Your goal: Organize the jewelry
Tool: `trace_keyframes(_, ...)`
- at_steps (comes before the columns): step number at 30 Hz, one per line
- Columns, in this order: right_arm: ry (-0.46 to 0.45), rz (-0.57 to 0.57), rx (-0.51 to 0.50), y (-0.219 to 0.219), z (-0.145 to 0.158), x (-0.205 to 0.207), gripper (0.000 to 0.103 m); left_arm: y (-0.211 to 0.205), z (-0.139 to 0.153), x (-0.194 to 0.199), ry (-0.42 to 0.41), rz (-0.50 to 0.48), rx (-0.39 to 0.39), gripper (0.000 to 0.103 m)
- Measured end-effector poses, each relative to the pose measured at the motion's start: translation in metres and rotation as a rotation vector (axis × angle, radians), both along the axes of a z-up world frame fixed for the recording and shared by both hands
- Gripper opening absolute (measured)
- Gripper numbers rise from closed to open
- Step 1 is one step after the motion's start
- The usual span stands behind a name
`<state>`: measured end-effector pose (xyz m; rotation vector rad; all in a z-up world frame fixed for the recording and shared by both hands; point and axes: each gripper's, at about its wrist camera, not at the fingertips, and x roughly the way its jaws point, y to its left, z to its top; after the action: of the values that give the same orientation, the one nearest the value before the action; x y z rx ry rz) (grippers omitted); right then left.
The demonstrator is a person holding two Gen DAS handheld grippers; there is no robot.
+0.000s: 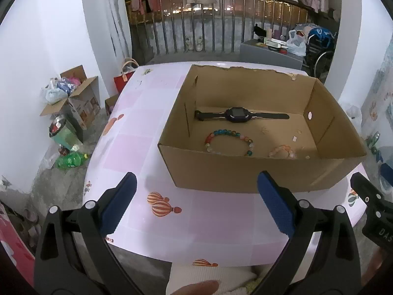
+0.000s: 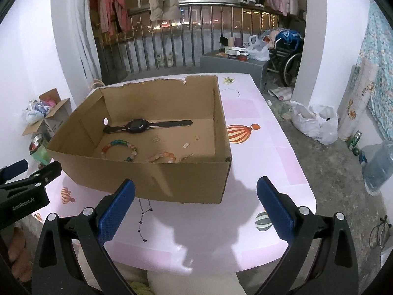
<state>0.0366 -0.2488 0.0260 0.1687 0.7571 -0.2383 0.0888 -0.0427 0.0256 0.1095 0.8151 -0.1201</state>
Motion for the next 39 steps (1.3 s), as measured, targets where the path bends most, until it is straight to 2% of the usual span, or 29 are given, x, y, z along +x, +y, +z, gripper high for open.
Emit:
trace_keyframes(15,0.002,-0.006,-0.007,0.0041,0.0039,0.0031,0.097,0.008,0.0,0.0038,0.017,-0.003,-0.057,0.095)
trace_keyframes(39,-0.005,-0.017,-0.022,0.0052,0.0077,0.0011,0.097,0.0043,-0.0031,0.0017,0.016,-0.019,-0.061,0.095)
